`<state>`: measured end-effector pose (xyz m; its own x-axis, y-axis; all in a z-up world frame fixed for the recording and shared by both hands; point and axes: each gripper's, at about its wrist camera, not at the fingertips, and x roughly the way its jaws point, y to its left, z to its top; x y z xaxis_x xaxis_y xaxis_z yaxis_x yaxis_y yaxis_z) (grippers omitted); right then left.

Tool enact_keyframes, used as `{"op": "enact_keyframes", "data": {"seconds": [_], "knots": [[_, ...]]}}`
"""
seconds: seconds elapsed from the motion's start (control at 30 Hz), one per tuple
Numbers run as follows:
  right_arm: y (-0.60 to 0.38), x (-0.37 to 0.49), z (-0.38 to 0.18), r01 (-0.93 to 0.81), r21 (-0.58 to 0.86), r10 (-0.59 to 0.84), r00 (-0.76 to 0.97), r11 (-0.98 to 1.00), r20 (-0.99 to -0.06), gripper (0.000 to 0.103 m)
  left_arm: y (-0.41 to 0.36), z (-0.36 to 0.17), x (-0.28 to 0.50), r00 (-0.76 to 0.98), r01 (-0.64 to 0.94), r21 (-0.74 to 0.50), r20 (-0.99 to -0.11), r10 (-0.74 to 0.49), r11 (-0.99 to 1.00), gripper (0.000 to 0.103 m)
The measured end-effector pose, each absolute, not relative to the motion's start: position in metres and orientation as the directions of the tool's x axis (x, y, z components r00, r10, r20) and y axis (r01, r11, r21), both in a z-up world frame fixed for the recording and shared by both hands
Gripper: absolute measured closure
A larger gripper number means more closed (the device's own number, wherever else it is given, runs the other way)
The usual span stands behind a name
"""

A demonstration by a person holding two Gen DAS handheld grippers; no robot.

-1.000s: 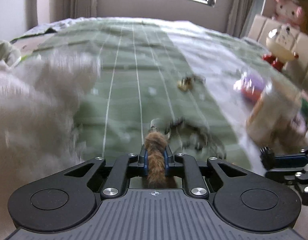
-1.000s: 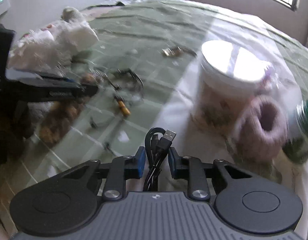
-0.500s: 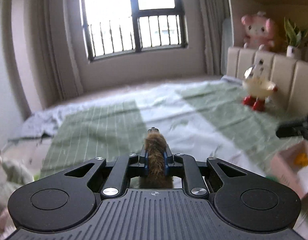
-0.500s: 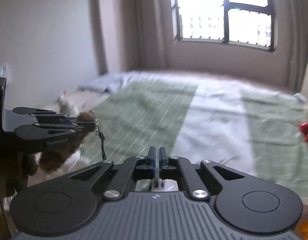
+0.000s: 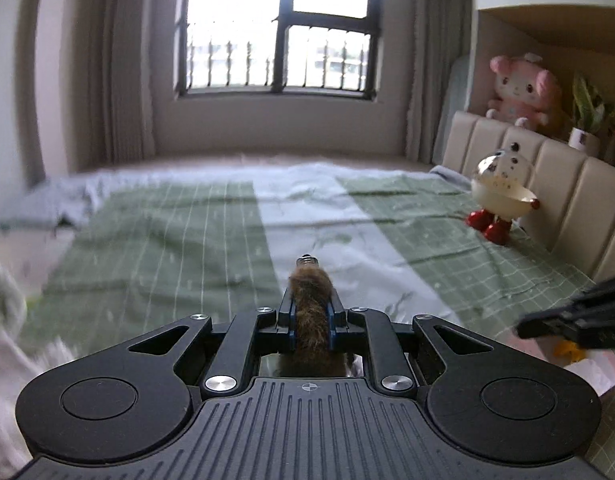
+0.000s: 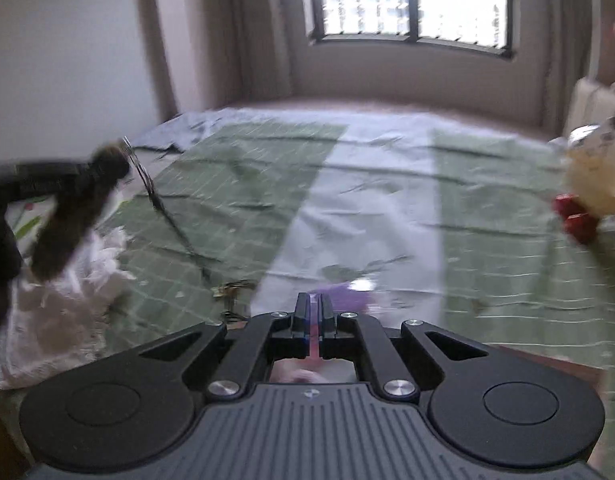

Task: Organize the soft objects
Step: 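Carry the keychain and earphones toward the pink box with both tools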

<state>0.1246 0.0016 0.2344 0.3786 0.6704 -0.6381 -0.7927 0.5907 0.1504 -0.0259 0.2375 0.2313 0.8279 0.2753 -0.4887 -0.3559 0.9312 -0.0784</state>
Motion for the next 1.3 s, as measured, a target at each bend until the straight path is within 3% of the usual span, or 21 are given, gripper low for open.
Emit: {"op": "enact_keyframes", "data": {"seconds": [0.23,0.27,0.37,0.4,0.43,0.7,0.77,0.8,0.83,0.9,1.17,1.3], "knots": [[0.137,0.146,0.172,-0.816,0.256,0.609,0.142,0.518,-0.780,0.097,0.285,0.154,-0.074,0.822,-0.398,-0.179,-0.504,0.264,0.899,0.087],[0.154,0.151,0.162,-0.808,0.272,0.591,0.114,0.523,-0.798,0.091,0.290,0.146,-0.080,0.819,-0.400,-0.198,-0.515,0.252,0.895,0.087],[0.205,0.168,0.131,-0.730,0.331,0.528,0.047,0.597,-0.848,0.055,0.307,0.134,-0.093,0.807,-0.398,-0.234,-0.548,0.218,0.887,0.087],[0.220,0.174,0.121,-0.689,0.350,0.511,0.033,0.634,-0.859,0.047,0.312,0.131,-0.097,0.805,-0.400,-0.242,-0.553,0.213,0.884,0.087],[0.234,0.178,0.112,-0.654,0.364,0.497,0.022,0.663,-0.867,0.047,0.317,0.130,-0.100,0.803,-0.402,-0.249,-0.558,0.208,0.881,0.087],[0.311,0.192,0.055,-0.544,0.210,0.314,0.105,0.812,-0.943,0.047,0.354,0.128,-0.117,0.782,-0.421,-0.323,-0.603,0.159,0.847,0.087],[0.312,0.192,0.049,-0.535,0.201,0.299,0.103,0.821,-0.949,0.052,0.359,0.134,-0.120,0.771,-0.434,-0.314,-0.614,0.168,0.844,0.087],[0.315,0.193,0.048,-0.541,0.184,0.292,0.121,0.821,-0.949,0.061,0.361,0.138,-0.121,0.766,-0.442,-0.306,-0.618,0.177,0.843,0.087],[0.317,0.192,0.048,-0.557,0.158,0.280,0.141,0.816,-0.949,0.078,0.361,0.144,-0.122,0.761,-0.451,-0.297,-0.621,0.189,0.842,0.087],[0.316,0.191,0.054,-0.586,0.159,0.289,0.135,0.795,-0.948,0.088,0.359,0.160,-0.123,0.757,-0.461,-0.281,-0.619,0.209,0.841,0.087],[0.234,0.193,0.180,-0.672,0.323,0.506,0.089,0.666,-0.858,0.091,0.307,0.282,-0.094,0.785,-0.422,-0.157,-0.556,0.274,0.893,0.087],[0.153,0.207,0.263,-0.716,0.314,0.588,0.165,0.624,-0.792,0.091,0.250,0.352,-0.064,0.834,-0.341,-0.136,-0.500,0.233,0.930,0.087]]}}
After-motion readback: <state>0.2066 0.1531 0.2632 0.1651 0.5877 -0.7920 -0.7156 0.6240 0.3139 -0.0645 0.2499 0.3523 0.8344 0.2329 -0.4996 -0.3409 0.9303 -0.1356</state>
